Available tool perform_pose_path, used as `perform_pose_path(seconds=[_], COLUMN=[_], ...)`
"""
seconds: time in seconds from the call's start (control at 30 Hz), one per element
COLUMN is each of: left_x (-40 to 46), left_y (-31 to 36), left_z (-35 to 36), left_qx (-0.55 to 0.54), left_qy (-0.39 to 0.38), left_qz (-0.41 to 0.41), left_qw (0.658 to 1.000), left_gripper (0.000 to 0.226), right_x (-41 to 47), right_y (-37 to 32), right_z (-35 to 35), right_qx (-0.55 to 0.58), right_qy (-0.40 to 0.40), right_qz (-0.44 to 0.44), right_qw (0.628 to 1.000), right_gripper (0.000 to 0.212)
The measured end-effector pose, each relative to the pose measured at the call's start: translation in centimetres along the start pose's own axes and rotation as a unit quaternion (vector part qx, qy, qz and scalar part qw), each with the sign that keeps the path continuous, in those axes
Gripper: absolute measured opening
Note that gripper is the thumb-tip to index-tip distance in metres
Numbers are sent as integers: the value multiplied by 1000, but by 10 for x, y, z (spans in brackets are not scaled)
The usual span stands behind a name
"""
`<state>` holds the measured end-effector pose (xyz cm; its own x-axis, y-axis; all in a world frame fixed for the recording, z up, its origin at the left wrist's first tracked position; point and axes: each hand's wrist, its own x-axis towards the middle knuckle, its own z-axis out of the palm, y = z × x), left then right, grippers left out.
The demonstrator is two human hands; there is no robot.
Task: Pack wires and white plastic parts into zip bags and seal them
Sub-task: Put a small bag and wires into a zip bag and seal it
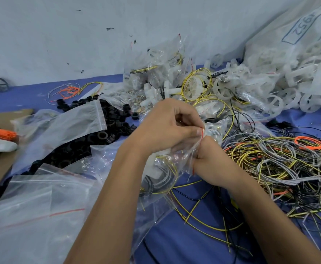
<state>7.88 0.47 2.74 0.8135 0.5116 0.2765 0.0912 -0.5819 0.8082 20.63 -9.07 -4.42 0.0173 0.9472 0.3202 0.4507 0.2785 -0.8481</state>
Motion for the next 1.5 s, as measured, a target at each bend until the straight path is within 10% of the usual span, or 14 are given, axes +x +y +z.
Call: perform_pose_path(seconds=[0.4,0.57,0.73,1.07,1.23,1.5], left_x=[3,3,3,-8,-19,-25], left_y=[1,0,-4,-39,-48,-43], left_z=[14,14,12,-22,-20,-31], left_qx=[10,3,16,118,64,13], left_qy=[-16,-10,-6,143,17,-34], left_qz=[13,14,6,-104,-239,-211], left_qw=[1000,1000,1000,977,969,977], left_gripper=[9,8,7,9,30,15], right_x=[8,14,-1,-1,0,1], right_y=[-12,-21,-18,-13,-5,-3], right_z=[21,25,12,-13,-13,-20], right_qx=[15,321,67,172,96,108], right_qy=[26,94,-97,76,77,242], right_qz=[-6,123,39,114,86,79], right_qw=[1000,934,992,976,989,961], right_gripper=[29,25,20,54,23,23])
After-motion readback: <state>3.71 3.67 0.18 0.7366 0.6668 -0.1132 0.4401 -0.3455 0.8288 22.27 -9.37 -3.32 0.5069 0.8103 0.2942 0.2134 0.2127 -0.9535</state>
